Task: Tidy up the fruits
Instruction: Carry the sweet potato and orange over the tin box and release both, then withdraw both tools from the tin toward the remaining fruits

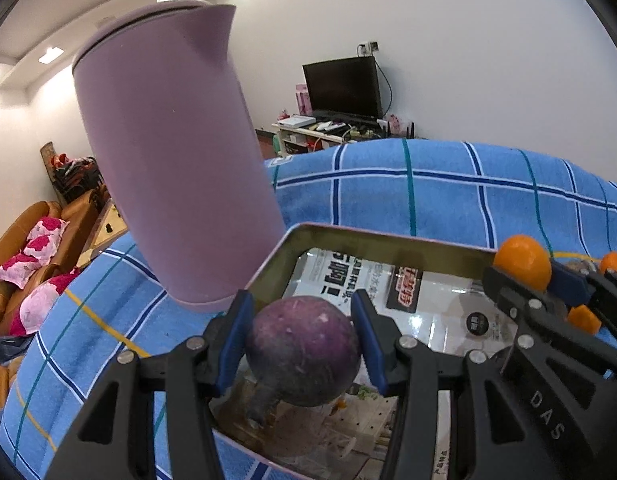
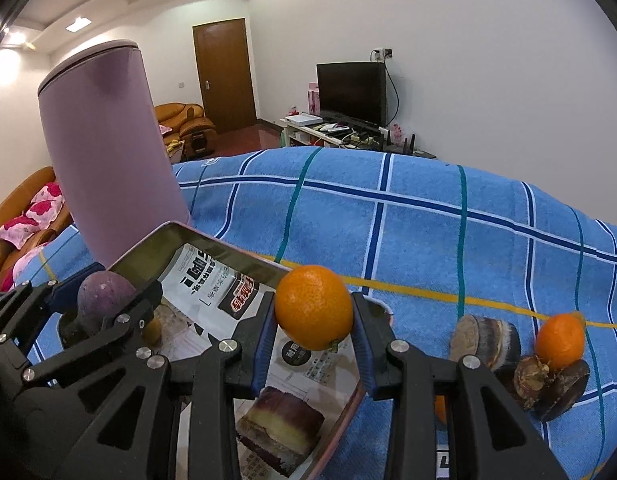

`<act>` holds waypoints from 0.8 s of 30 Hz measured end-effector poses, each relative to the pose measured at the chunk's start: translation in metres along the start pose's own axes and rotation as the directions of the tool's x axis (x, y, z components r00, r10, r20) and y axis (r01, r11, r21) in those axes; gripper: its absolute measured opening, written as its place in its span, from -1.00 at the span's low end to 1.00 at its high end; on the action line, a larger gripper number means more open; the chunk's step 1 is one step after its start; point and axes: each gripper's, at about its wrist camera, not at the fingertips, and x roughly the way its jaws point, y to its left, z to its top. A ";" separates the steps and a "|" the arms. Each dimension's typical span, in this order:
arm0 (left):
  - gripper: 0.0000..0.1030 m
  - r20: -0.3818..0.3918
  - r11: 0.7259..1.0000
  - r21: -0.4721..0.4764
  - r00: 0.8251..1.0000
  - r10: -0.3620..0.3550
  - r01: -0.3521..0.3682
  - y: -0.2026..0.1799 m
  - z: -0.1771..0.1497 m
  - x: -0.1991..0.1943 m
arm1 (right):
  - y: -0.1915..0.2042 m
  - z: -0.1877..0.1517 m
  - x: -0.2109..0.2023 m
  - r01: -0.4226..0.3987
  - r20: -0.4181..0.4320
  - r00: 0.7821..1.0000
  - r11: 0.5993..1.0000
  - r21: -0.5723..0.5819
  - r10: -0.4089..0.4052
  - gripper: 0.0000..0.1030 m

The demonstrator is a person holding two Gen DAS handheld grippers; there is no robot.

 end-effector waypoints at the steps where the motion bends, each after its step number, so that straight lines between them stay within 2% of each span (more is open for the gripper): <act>1: 0.02 0.001 1.000 0.002 1.000 0.005 -0.005 0.000 0.000 0.000 | 0.000 0.000 0.001 -0.005 -0.006 1.000 1.000 0.002 0.005 -0.27; 6: 0.04 0.006 1.000 0.003 1.000 0.013 -0.013 -0.001 -0.001 0.000 | -0.002 0.001 0.003 -0.031 -0.011 0.999 0.999 0.012 0.031 -0.25; 9: 0.11 0.033 0.999 0.014 0.999 0.043 -0.043 -0.003 0.000 -0.003 | -0.004 0.000 0.003 -0.074 -0.021 0.997 0.997 0.022 0.074 -0.24; 13: 0.58 0.071 0.994 0.007 0.992 0.104 -0.105 0.001 0.001 -0.008 | -0.004 0.000 0.002 -0.092 -0.013 0.996 0.995 0.031 0.093 -0.20; 16: 0.81 0.073 0.993 -0.021 0.990 0.120 -0.119 0.007 0.003 -0.009 | -0.009 -0.001 -0.001 -0.135 -0.005 0.991 0.989 0.059 0.136 -0.16; 17: 0.83 0.080 0.992 -0.029 0.989 0.124 -0.122 0.008 0.003 -0.010 | -0.010 -0.001 -0.002 -0.152 0.001 0.988 0.986 0.070 0.153 -0.16; 20: 0.89 0.126 0.991 -0.068 0.984 0.124 -0.116 0.013 0.006 -0.020 | -0.021 0.001 -0.016 -0.234 0.071 0.971 0.964 0.127 0.227 -0.14; 21: 0.96 0.140 0.990 -0.087 0.982 0.125 -0.114 0.016 0.007 -0.023 | -0.026 0.002 -0.023 -0.250 0.103 0.966 0.957 0.145 0.236 -0.13; 23: 0.98 0.168 0.984 -0.137 0.976 0.135 -0.112 0.024 0.008 -0.029 | -0.038 0.004 -0.038 -0.253 0.181 0.958 0.950 0.184 0.221 0.08; 24: 0.98 0.182 0.980 -0.171 0.974 0.135 -0.104 0.028 0.007 -0.032 | -0.042 0.004 -0.044 -0.247 0.206 0.956 0.949 0.195 0.207 0.26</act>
